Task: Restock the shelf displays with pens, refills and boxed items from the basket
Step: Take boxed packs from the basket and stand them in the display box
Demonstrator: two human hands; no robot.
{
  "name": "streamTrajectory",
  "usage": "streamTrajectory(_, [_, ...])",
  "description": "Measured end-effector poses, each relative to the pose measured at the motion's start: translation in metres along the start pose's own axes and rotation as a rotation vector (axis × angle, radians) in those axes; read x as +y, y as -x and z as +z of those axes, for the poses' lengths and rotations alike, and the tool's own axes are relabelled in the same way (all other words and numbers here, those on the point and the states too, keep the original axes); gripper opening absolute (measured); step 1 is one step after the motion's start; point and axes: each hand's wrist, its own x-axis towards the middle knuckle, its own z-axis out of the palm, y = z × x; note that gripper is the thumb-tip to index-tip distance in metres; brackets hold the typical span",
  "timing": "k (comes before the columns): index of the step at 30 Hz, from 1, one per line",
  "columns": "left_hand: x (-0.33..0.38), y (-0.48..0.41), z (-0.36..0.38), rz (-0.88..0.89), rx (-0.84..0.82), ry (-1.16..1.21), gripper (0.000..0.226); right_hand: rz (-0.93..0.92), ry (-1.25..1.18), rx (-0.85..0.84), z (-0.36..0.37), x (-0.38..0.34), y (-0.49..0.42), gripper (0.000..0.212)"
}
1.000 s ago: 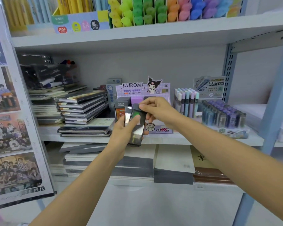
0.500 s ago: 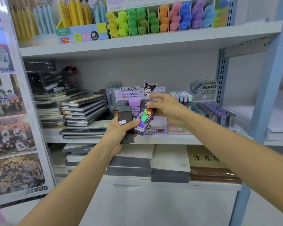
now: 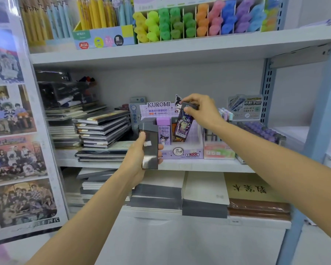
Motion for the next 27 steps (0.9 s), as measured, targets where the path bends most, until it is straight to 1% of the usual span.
streamTrajectory(2, [-0.002,-0.003,0.000,-0.045,0.004,0.017,0.047,-0.006,0.028,-0.013,0.011,0.004,-0.002,0.024])
streamTrajectory(6, [-0.006,-0.004,-0.003,0.048,-0.047,-0.090,0.032,-0.017,0.076,-0.048,0.027,0.013,-0.006,0.023])
streamTrajectory(9, [-0.011,-0.008,-0.008,0.100,-0.085,-0.168,0.030,-0.010,0.106,-0.084,0.032,0.019,-0.009,0.022])
streamTrajectory(12, [-0.015,-0.012,-0.013,0.136,-0.100,-0.142,0.023,-0.023,0.117,-0.146,0.031,0.021,-0.012,0.020])
streamTrajectory(15, [-0.018,-0.015,-0.015,0.170,-0.059,-0.158,0.023,-0.008,0.129,-0.244,0.026,0.019,-0.017,0.020])
streamTrajectory(17, [-0.021,-0.017,-0.016,0.173,-0.032,-0.174,0.021,0.019,0.120,-0.267,0.025,0.020,-0.019,0.020])
streamTrajectory(20, [-0.023,-0.018,-0.014,0.158,-0.019,-0.174,0.020,0.028,0.120,-0.223,0.031,0.023,-0.016,0.022])
streamTrajectory(22, [-0.024,-0.018,-0.012,0.157,-0.013,-0.171,0.022,-0.016,0.133,-0.182,0.039,0.023,-0.012,0.022])
streamTrajectory(25, [-0.024,-0.016,-0.011,0.172,-0.006,-0.161,0.022,-0.094,0.218,-0.111,0.048,0.021,-0.010,0.016])
streamTrajectory(27, [-0.023,-0.013,-0.010,0.182,-0.002,-0.161,0.021,-0.102,0.318,-0.078,0.052,0.022,-0.010,0.016])
